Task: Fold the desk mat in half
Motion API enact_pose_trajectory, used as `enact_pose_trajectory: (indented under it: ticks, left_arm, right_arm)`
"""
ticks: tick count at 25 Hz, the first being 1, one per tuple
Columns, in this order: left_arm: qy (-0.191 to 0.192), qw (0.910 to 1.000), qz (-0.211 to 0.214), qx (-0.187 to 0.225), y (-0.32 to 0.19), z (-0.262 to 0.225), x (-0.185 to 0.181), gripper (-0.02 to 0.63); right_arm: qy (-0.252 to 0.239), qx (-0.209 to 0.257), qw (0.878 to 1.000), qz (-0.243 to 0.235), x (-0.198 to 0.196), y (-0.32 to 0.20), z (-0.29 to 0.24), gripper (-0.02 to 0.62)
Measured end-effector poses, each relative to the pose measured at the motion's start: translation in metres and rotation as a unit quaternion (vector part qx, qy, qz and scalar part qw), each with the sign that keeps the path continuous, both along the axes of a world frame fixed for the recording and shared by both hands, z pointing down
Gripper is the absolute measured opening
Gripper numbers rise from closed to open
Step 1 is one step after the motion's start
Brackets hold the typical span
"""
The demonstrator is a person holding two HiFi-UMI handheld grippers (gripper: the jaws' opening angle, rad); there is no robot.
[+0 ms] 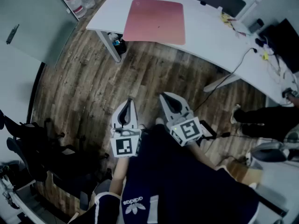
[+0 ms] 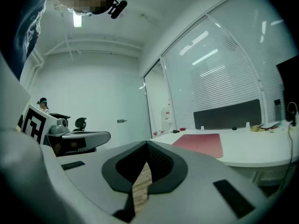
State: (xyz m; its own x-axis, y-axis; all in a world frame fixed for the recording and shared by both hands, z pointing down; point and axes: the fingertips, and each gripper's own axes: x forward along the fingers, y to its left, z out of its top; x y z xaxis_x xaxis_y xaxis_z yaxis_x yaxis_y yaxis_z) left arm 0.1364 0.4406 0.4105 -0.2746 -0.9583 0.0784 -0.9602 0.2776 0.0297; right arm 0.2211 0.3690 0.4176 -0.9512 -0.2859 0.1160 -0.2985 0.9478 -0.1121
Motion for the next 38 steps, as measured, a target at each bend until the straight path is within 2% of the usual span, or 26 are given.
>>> enact_pose_trajectory:
  ticks: [14,23,27,33,38]
  left_arm:
    - [-0.004,0.9999,0.011,-0.005,-0.016,-0.001,0.016,0.003]
    - [-0.007,0.9999,0.011,-0.007,-0.033,0.005,0.026,0.003]
    - [0.009,0.9999,0.009,-0.011,-0.030,0.008,0.031,0.003]
    - [0.017,0.9998,0.006,-0.006,-0.034,0.003,0.020,0.003]
    - [0.025,0.9996,0.010,-0.011,-0.043,0.010,-0.002,0.003]
  right_arm:
    - [-0.004,0.002,1.000,0.001,0.014,-0.012,-0.003,0.002]
    - [-0.033,0.004,0.999,-0.009,0.022,-0.031,-0.009,0.003]
    - [-0.030,0.003,0.999,-0.012,0.023,-0.036,-0.006,0.003]
    - [-0.009,-0.009,1.000,-0.015,0.018,-0.035,0.006,0.003]
    - [0.006,-0.014,1.000,-0.008,0.000,-0.047,0.013,0.003]
